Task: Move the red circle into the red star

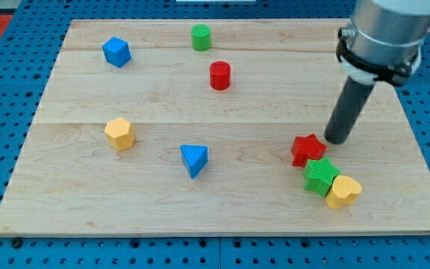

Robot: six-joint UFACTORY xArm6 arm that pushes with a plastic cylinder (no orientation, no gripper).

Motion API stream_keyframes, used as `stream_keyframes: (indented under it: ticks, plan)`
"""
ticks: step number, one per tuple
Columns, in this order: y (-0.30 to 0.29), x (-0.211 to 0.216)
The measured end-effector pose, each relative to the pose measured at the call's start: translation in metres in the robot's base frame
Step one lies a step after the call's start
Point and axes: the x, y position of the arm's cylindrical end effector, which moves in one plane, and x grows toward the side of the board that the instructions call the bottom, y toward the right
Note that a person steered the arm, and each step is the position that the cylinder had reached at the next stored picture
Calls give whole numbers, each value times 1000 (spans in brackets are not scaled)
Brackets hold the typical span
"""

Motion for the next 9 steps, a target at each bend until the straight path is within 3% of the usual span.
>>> stream_keyframes:
  ticks: [2, 3, 4, 5, 6, 7, 8, 9]
  plan:
    - [-19, -127]
    - [-103, -142]
    - [-179, -129]
    - [-209, -154]
    - [-219, -90]
    - [-138, -68]
    - [-101, -34]
    - [-176, -54]
